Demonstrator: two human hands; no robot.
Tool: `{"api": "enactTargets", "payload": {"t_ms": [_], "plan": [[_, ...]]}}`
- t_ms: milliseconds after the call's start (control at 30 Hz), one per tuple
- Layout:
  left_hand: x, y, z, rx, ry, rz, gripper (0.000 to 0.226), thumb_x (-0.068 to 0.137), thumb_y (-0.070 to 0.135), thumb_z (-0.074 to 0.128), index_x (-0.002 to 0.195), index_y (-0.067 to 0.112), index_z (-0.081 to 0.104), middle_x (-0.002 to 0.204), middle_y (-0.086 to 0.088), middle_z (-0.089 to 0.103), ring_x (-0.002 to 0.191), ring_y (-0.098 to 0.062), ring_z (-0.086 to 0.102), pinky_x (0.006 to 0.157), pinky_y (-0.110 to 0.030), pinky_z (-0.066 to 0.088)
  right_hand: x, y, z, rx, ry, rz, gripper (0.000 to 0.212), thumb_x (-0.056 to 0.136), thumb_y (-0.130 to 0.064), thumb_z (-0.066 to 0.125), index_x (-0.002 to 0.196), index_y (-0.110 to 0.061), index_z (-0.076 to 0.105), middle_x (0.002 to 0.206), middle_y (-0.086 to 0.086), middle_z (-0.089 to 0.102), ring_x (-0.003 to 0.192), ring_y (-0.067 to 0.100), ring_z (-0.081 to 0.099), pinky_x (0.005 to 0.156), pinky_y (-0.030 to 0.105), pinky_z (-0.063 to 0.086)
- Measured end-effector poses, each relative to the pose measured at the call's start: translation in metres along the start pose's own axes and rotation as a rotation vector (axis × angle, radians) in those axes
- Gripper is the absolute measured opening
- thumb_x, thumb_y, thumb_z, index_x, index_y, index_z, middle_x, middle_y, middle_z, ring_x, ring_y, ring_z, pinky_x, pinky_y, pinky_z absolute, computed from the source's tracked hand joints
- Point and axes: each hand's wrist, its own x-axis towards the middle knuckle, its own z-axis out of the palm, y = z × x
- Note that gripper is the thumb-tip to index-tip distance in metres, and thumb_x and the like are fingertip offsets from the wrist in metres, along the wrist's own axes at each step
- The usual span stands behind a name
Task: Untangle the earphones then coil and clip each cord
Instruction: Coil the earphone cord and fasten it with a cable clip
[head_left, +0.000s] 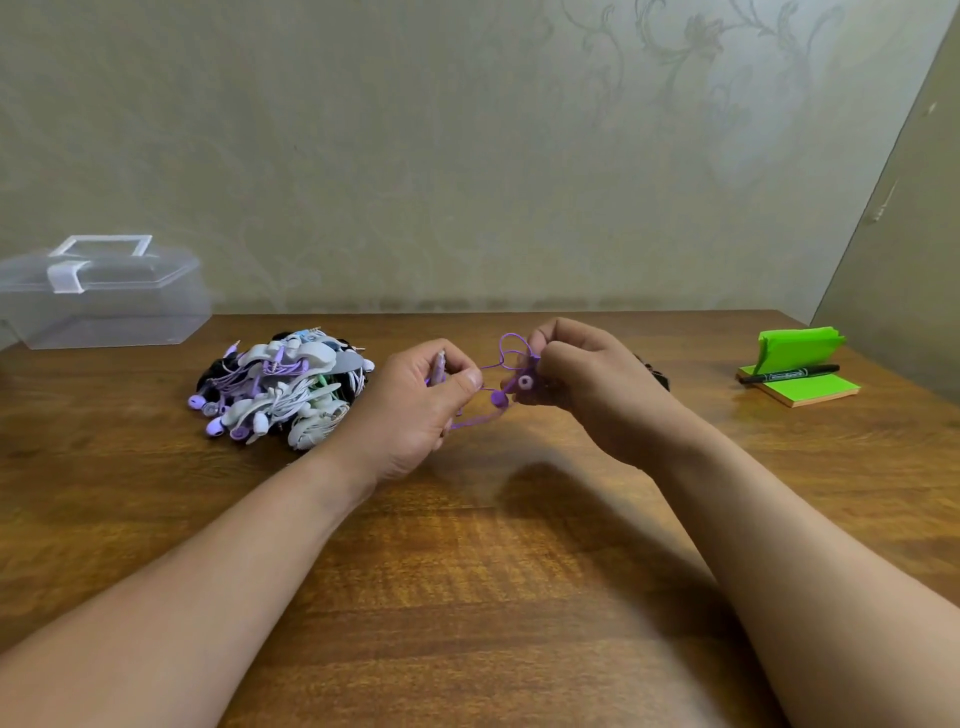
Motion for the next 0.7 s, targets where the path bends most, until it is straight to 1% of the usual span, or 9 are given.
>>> {"api": "enactTargets", "payload": {"t_ms": [100, 167, 267, 300, 367, 467, 567, 633, 700], "plan": [[0.000, 0.002, 0.002, -0.062, 0.047, -0.042, 0.018, 0.104, 0.012, 0.051, 0.087, 0.010, 0.054, 0.052, 0.000, 0.041, 0.048, -0.015, 0.036, 0.045, -0.026, 0.033, 0.000, -0.002, 0.000, 0.214, -0.001, 0.035, 0.007, 0.085, -0.003, 0.053, 0.087, -0.010, 0.055, 0.072, 0.010, 0.058, 0.068, 0.023, 0.063, 0.079, 0.037, 0.059], [0.000, 0.005, 0.003, -0.139, 0.089, -0.055, 0.020, 0.105, 0.010, 0.045, 0.085, 0.011, 0.048, 0.051, 0.000, 0.039, 0.046, -0.016, 0.032, 0.043, -0.025, 0.031, 0.002, -0.003, -0.001, 0.304, 0.028, 0.074, 0.015, 0.090, 0.003, 0.049, 0.089, -0.010, 0.055, 0.075, 0.015, 0.055, 0.065, 0.025, 0.061, 0.078, 0.041, 0.061], [0.000, 0.008, 0.005, -0.154, 0.120, -0.035, 0.021, 0.105, 0.010, 0.043, 0.084, 0.012, 0.046, 0.050, 0.001, 0.036, 0.043, -0.017, 0.028, 0.041, -0.024, 0.030, 0.002, -0.002, -0.001, 0.332, 0.026, 0.112, 0.018, 0.100, 0.004, 0.046, 0.096, -0.008, 0.059, 0.073, 0.011, 0.054, 0.064, 0.025, 0.064, 0.067, 0.038, 0.060], [0.000, 0.008, 0.005, -0.151, 0.130, -0.018, 0.021, 0.105, 0.010, 0.044, 0.085, 0.012, 0.046, 0.050, 0.001, 0.035, 0.043, -0.016, 0.027, 0.040, -0.024, 0.030, 0.002, -0.001, -0.002, 0.293, 0.021, 0.110, 0.015, 0.104, 0.000, 0.049, 0.099, -0.008, 0.060, 0.073, 0.009, 0.054, 0.065, 0.023, 0.064, 0.064, 0.035, 0.059], [0.001, 0.007, 0.004, -0.132, 0.169, 0.023, 0.018, 0.105, 0.011, 0.049, 0.087, 0.012, 0.049, 0.053, 0.002, 0.033, 0.043, -0.015, 0.025, 0.040, -0.024, 0.028, 0.003, 0.005, -0.006, 0.098, 0.070, 0.071, 0.011, 0.107, -0.010, 0.054, 0.101, -0.010, 0.062, 0.072, 0.005, 0.055, 0.063, 0.019, 0.061, 0.058, 0.031, 0.054], [0.005, 0.003, -0.004, -0.106, 0.241, 0.052, 0.018, 0.105, 0.018, 0.057, 0.087, 0.015, 0.055, 0.060, -0.001, 0.028, 0.047, -0.016, 0.022, 0.042, -0.027, 0.025, 0.012, 0.017, -0.016, -0.194, 0.308, -0.006, 0.014, 0.106, -0.022, 0.058, 0.097, -0.015, 0.065, 0.067, -0.003, 0.055, 0.057, 0.013, 0.048, 0.052, 0.029, 0.039], [0.008, -0.004, -0.013, -0.042, 0.276, 0.034, 0.020, 0.096, 0.034, 0.064, 0.080, 0.024, 0.059, 0.064, -0.001, 0.030, 0.049, -0.017, 0.026, 0.050, -0.033, 0.027, 0.017, 0.018, -0.029, -0.243, 0.519, -0.017, 0.018, 0.100, -0.033, 0.062, 0.091, -0.018, 0.068, 0.061, -0.010, 0.054, 0.059, 0.015, 0.047, 0.057, 0.033, 0.037], [0.008, -0.007, -0.014, -0.035, 0.280, -0.003, 0.021, 0.090, 0.041, 0.060, 0.080, 0.022, 0.058, 0.059, 0.003, 0.035, 0.048, -0.016, 0.030, 0.053, -0.033, 0.028, 0.017, 0.017, -0.032, -0.287, 0.552, -0.011, 0.016, 0.096, -0.033, 0.063, 0.087, -0.021, 0.068, 0.062, -0.009, 0.055, 0.062, 0.018, 0.048, 0.062, 0.037, 0.039], [0.009, -0.008, -0.013, -0.058, 0.269, -0.025, 0.021, 0.090, 0.041, 0.058, 0.083, 0.021, 0.058, 0.053, 0.009, 0.038, 0.044, -0.014, 0.031, 0.052, -0.031, 0.029, 0.016, 0.018, -0.029, -0.343, 0.547, 0.006, 0.011, 0.090, -0.035, 0.063, 0.084, -0.028, 0.069, 0.064, -0.012, 0.059, 0.064, 0.017, 0.051, 0.067, 0.038, 0.042]]}}
